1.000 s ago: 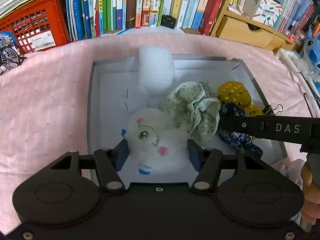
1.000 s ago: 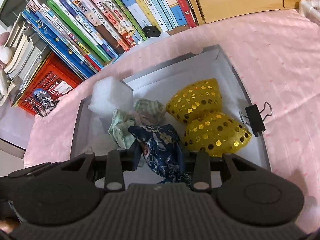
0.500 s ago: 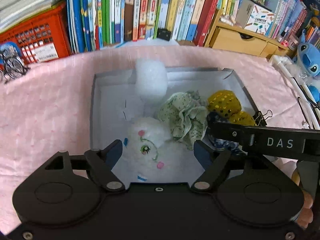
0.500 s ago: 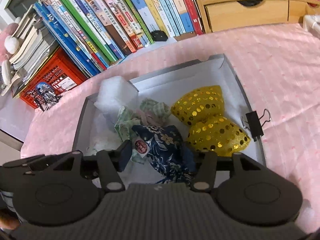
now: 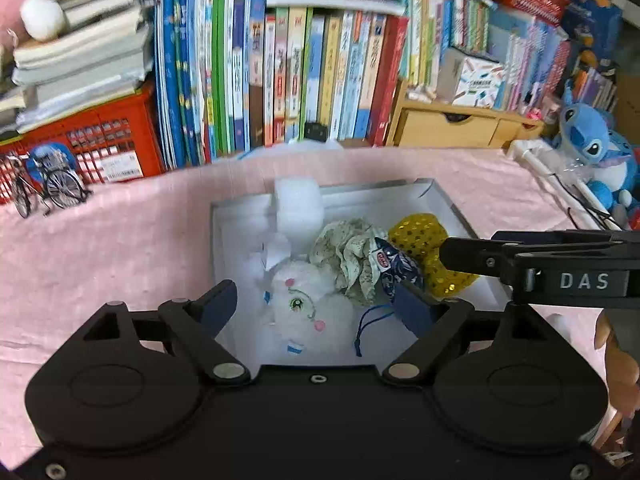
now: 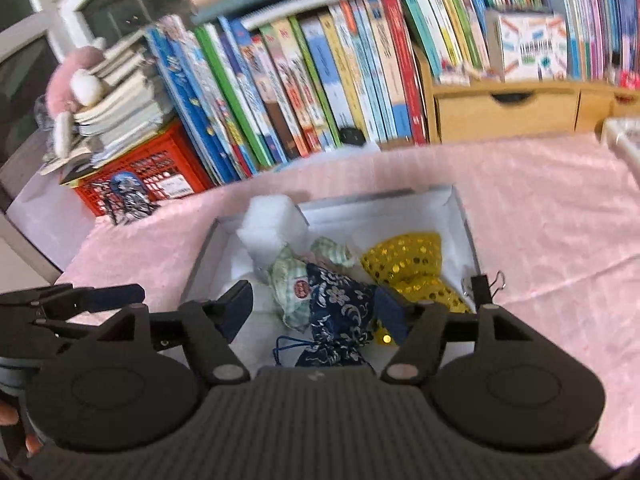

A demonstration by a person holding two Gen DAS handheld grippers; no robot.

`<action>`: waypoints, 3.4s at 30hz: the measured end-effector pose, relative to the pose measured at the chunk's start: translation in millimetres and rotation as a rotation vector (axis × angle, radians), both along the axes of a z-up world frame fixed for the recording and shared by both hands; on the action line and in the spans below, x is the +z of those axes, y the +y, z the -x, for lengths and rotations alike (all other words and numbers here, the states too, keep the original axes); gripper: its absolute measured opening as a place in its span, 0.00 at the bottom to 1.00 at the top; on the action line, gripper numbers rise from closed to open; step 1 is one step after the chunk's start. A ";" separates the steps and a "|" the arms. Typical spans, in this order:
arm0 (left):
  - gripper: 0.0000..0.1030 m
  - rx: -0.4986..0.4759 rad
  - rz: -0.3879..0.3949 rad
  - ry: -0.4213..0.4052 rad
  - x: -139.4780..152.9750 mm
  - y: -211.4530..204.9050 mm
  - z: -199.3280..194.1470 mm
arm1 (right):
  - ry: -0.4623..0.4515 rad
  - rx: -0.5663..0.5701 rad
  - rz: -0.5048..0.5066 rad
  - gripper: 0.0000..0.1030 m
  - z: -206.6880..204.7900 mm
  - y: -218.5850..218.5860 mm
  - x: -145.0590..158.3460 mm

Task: Organize soft objects
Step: 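Open both tools to release the items and withdraw from the tray, then grasp the pink-and-green scrunchie with the left tool while the right tool grasps the pale pink cloth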

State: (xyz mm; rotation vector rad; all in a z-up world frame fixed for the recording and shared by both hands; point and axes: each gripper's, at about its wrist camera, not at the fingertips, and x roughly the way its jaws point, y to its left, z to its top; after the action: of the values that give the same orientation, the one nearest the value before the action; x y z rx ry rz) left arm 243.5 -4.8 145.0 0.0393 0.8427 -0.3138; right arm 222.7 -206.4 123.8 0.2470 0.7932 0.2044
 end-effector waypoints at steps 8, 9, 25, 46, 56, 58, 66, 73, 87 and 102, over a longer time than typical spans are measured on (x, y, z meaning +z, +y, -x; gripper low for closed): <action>0.89 -0.004 0.054 -0.138 21.9 21.4 60.7 | -0.143 0.090 0.035 0.82 53.7 8.2 24.3; 0.90 -0.003 0.072 -0.153 23.2 24.6 68.2 | -0.168 0.106 0.043 0.82 62.1 10.0 26.4; 0.94 0.142 0.048 -0.336 -4.2 96.2 179.6 | -0.355 0.269 0.165 0.85 159.6 35.4 8.0; 0.95 0.426 -0.014 -0.379 -107.7 138.9 214.4 | -0.471 0.108 0.322 0.85 248.7 -1.3 -50.1; 0.95 0.437 -0.008 -0.358 -119.5 131.6 201.4 | -0.355 -0.152 0.481 0.81 242.9 -86.8 -75.9; 0.95 0.445 -0.021 -0.362 -120.0 128.3 199.7 | -0.339 -0.171 0.438 0.79 232.8 -99.5 -81.3; 0.94 0.459 -0.041 -0.363 -124.4 123.7 191.5 | -0.285 -0.140 0.235 0.74 192.3 -123.9 -95.9; 0.93 0.498 -0.015 -0.345 -128.1 131.0 184.9 | -0.248 -0.150 0.153 0.68 166.2 -126.9 -108.4; 0.80 0.496 0.031 -0.259 -139.4 138.6 172.5 | -0.220 -0.156 0.106 0.55 144.7 -123.2 -114.0; 0.35 0.494 0.028 -0.279 -130.3 135.8 177.3 | -0.236 -0.165 0.149 0.44 144.4 -117.6 -109.8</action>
State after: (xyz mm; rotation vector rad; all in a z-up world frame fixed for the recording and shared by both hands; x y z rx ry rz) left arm 66.2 131.0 14.7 -0.1475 0.5472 0.1432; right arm 78.3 -324.0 13.9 0.1434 0.5471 0.0174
